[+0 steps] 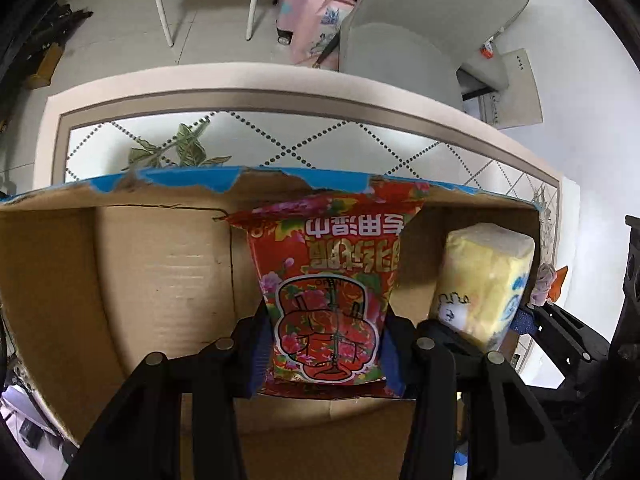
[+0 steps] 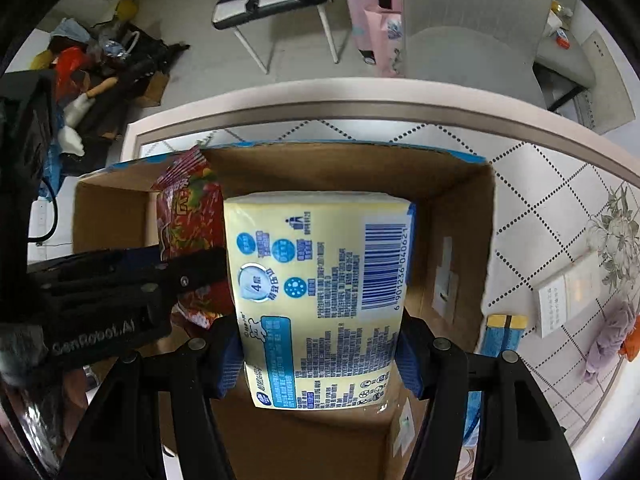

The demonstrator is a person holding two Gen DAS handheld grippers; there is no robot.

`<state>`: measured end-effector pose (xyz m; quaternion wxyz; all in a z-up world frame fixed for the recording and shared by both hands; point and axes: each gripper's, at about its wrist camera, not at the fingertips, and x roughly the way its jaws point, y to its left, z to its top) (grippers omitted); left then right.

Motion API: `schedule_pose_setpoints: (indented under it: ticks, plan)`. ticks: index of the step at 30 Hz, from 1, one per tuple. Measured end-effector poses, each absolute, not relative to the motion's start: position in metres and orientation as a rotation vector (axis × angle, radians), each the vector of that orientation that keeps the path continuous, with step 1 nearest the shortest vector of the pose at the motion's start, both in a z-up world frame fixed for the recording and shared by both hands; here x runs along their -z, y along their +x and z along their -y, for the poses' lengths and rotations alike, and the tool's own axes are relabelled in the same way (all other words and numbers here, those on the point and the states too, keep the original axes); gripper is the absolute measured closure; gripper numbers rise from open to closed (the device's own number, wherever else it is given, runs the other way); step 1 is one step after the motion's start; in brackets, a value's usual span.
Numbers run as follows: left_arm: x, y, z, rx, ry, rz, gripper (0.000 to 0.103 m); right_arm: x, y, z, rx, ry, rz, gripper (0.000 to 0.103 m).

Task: Organize soft objects
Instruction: 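Carry both items into the cardboard box and open both tools, then grasp the green snack bag with left tool while right tool grasps lilac sock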

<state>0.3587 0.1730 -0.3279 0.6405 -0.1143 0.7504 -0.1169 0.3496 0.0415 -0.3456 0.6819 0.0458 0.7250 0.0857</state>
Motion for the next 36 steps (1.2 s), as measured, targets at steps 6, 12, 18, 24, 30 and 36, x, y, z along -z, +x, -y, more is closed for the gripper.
schedule_pose_setpoints:
  ticks: [6, 12, 18, 24, 30, 36]
  plan:
    - [0.333, 0.362, -0.170, 0.234, -0.214, -1.713, 0.059, 0.351, 0.353, -0.039, -0.155, 0.081, -1.610, 0.020]
    - [0.317, 0.345, -0.178, 0.193, -0.168, -1.661, 0.022, 0.336, 0.345, -0.035, -0.130, 0.079, -1.592, 0.013]
    - [0.292, 0.313, -0.192, 0.115, -0.118, -1.582, 0.008, 0.311, 0.319, -0.033, -0.085, 0.044, -1.543, 0.008]
    - [0.263, 0.264, -0.210, 0.062, -0.159, -1.495, 0.007, 0.291, 0.280, -0.034, -0.091, 0.045, -1.525, 0.008]
    - [0.235, 0.211, -0.215, 0.049, -0.139, -1.435, 0.007, 0.265, 0.232, -0.037, -0.086, 0.014, -1.472, 0.008]
    - [0.201, 0.174, -0.217, 0.037, -0.113, -1.364, 0.007, 0.229, 0.188, -0.034, -0.088, 0.023, -1.408, 0.008]
